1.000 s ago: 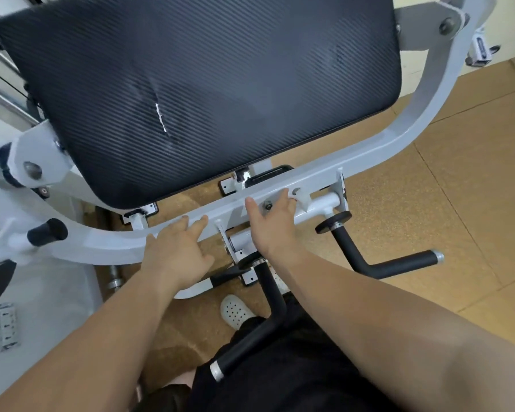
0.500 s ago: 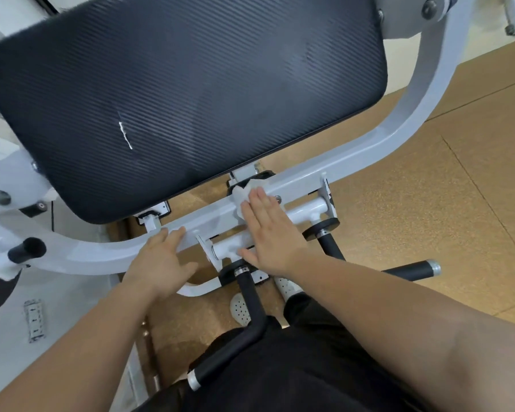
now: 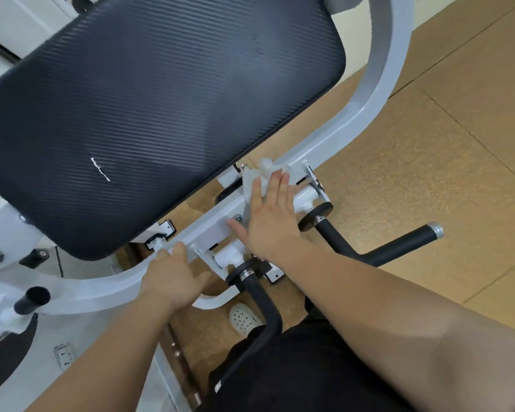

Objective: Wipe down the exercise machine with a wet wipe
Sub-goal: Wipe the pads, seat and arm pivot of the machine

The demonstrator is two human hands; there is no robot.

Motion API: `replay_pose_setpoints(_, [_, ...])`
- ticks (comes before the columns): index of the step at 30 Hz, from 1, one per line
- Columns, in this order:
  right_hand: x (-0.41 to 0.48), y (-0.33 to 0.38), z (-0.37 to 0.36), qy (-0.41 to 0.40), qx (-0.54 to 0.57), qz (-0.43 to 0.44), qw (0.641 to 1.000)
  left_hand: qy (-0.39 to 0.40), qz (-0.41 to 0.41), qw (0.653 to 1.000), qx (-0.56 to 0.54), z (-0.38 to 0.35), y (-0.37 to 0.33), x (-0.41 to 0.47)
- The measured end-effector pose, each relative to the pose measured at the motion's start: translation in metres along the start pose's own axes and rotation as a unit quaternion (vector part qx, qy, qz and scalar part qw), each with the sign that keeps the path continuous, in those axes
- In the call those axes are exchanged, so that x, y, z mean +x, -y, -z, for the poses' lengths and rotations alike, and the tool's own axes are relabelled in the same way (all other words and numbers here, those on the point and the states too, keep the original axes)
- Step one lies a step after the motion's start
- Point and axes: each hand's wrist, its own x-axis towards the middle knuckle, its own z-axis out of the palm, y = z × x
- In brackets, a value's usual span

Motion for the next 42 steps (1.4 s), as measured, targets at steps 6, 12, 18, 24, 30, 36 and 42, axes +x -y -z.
replay_pose_setpoints(6, [0.014, 0.005, 0.001, -0.046, 0.154, -0.162, 0.974, -0.008, -0.064, 0.997, 0.050, 0.002, 0.018, -0.001])
replay_pose_setpoints(12, [0.004, 0.031, -0.010, -0.044, 0.157, -0.113, 0.980, -0.023, -0.091, 0.994, 0.055, 0.001, 0.025, -0.002])
replay_pose_setpoints(18, [-0.016, 0.043, -0.030, -0.015, -0.049, 0.090, 0.995, -0.027, -0.090, 0.994, 0.054, 0.003, 0.024, -0.002])
replay_pose_setpoints(24, [-0.033, 0.037, -0.045, 0.012, -0.134, 0.170, 0.976, -0.037, -0.093, 0.995, 0.025, -0.001, 0.034, 0.000])
replay_pose_setpoints(30, [-0.030, 0.046, -0.044, 0.001, -0.124, 0.113, 0.986, -0.068, -0.106, 0.990, -0.065, -0.014, 0.053, -0.004])
replay_pose_setpoints(36, [-0.034, 0.080, -0.059, 0.040, -0.198, 0.293, 0.934, -0.066, -0.118, 0.980, -0.144, -0.025, 0.069, -0.011])
replay_pose_setpoints(42, [-0.002, 0.038, -0.009, 0.000, -0.259, 0.207, 0.943, -0.075, -0.113, 0.976, -0.173, -0.025, 0.068, -0.016])
